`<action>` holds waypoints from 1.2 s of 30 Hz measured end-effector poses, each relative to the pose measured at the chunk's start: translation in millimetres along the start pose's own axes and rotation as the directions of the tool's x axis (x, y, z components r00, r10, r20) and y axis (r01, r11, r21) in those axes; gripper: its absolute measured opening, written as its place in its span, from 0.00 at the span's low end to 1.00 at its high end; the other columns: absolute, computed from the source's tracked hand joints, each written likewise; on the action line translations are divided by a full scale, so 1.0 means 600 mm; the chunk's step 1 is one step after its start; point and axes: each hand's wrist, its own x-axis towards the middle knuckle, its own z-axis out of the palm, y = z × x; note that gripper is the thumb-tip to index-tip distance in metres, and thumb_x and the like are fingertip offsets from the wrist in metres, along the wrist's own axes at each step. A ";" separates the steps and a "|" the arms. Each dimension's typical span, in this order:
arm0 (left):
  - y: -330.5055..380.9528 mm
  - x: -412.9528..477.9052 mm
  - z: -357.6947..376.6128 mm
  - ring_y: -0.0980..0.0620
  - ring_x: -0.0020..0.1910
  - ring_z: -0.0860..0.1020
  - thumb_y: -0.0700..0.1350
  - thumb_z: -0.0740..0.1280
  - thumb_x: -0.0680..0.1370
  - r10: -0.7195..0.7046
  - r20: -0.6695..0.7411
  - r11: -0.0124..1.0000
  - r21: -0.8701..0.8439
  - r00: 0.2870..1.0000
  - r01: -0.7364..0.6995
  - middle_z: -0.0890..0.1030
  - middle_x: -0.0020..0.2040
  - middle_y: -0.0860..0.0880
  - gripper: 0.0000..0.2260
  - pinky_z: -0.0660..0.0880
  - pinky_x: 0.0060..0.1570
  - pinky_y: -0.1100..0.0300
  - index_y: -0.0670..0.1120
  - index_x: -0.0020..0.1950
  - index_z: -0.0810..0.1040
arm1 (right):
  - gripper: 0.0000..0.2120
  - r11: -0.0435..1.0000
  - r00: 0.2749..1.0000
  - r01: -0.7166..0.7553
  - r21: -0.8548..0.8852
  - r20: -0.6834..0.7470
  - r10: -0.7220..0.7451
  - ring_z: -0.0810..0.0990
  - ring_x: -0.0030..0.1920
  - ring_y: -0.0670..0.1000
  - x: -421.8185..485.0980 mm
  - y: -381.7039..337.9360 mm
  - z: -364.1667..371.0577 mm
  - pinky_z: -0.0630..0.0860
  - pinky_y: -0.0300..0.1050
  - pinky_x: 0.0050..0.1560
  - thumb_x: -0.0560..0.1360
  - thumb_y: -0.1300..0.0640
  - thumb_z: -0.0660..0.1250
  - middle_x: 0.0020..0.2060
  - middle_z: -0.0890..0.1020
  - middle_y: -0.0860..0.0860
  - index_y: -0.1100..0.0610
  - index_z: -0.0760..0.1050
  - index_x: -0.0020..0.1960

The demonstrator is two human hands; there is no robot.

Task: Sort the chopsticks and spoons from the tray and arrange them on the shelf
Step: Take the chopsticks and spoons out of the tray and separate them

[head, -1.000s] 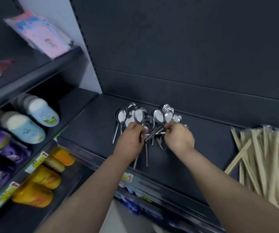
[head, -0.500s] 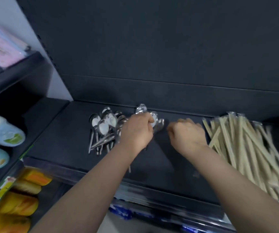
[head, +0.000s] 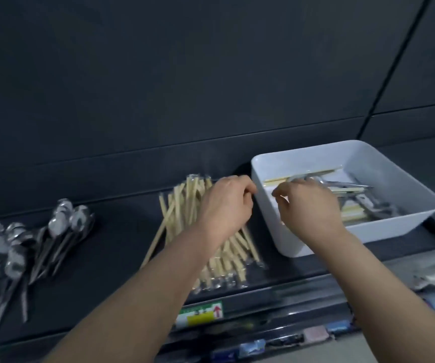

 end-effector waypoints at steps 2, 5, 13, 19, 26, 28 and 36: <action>0.061 0.025 0.038 0.52 0.53 0.77 0.41 0.60 0.78 0.022 0.032 0.999 0.031 0.999 -0.023 0.81 0.52 0.54 0.12 0.75 0.51 0.54 0.51 0.55 0.80 | 0.11 0.999 0.999 -0.036 -0.002 0.023 0.036 0.77 0.51 0.55 0.000 0.087 -0.007 0.67 0.45 0.41 0.75 0.56 0.62 0.48 0.82 0.50 0.47 0.81 0.51; 0.134 0.066 0.092 0.52 0.55 0.77 0.42 0.60 0.79 0.029 0.138 0.992 0.118 0.990 -0.046 0.82 0.55 0.54 0.12 0.75 0.52 0.56 0.51 0.56 0.80 | 0.13 0.996 0.994 -0.086 -0.015 0.071 0.087 0.77 0.52 0.54 0.005 0.203 -0.008 0.67 0.44 0.41 0.76 0.57 0.61 0.50 0.81 0.49 0.45 0.79 0.55; 0.202 0.124 0.222 0.48 0.48 0.80 0.45 0.70 0.72 -0.192 0.514 0.944 0.329 0.836 0.014 0.83 0.46 0.50 0.05 0.78 0.47 0.57 0.48 0.46 0.84 | 0.12 0.940 0.966 -0.169 0.297 0.238 0.099 0.79 0.51 0.53 0.025 0.326 0.017 0.77 0.45 0.44 0.74 0.55 0.62 0.50 0.83 0.47 0.46 0.80 0.54; 0.205 0.138 0.230 0.45 0.50 0.78 0.45 0.69 0.74 -0.248 0.465 0.888 0.459 0.850 0.008 0.81 0.50 0.47 0.07 0.78 0.50 0.53 0.47 0.51 0.81 | 0.11 0.878 0.983 -0.150 0.456 0.164 0.082 0.80 0.52 0.50 0.036 0.339 0.019 0.78 0.45 0.47 0.76 0.56 0.64 0.49 0.83 0.46 0.48 0.79 0.56; 0.175 0.149 0.176 0.44 0.53 0.77 0.41 0.62 0.79 -0.289 0.258 0.857 0.499 0.922 0.129 0.79 0.54 0.46 0.07 0.69 0.44 0.56 0.47 0.55 0.75 | 0.08 0.909 0.984 -0.131 0.396 0.161 0.071 0.79 0.48 0.52 0.065 0.334 0.018 0.72 0.43 0.41 0.75 0.58 0.62 0.44 0.81 0.44 0.45 0.76 0.46; 0.172 0.149 0.163 0.43 0.50 0.77 0.40 0.60 0.79 -0.313 0.175 0.855 0.479 0.933 0.197 0.80 0.52 0.46 0.06 0.71 0.42 0.54 0.46 0.55 0.72 | 0.09 0.922 0.986 -0.101 0.375 0.158 0.044 0.79 0.48 0.53 0.075 0.323 0.018 0.72 0.43 0.40 0.74 0.59 0.61 0.44 0.80 0.45 0.46 0.75 0.46; 0.161 0.148 0.139 0.43 0.49 0.77 0.44 0.59 0.81 -0.504 -0.010 0.856 0.129 0.864 0.501 0.79 0.52 0.44 0.08 0.70 0.42 0.55 0.44 0.58 0.72 | 0.10 0.958 0.888 0.088 0.272 0.415 -0.200 0.78 0.54 0.52 0.107 0.283 0.048 0.72 0.42 0.47 0.75 0.59 0.63 0.52 0.81 0.47 0.44 0.78 0.47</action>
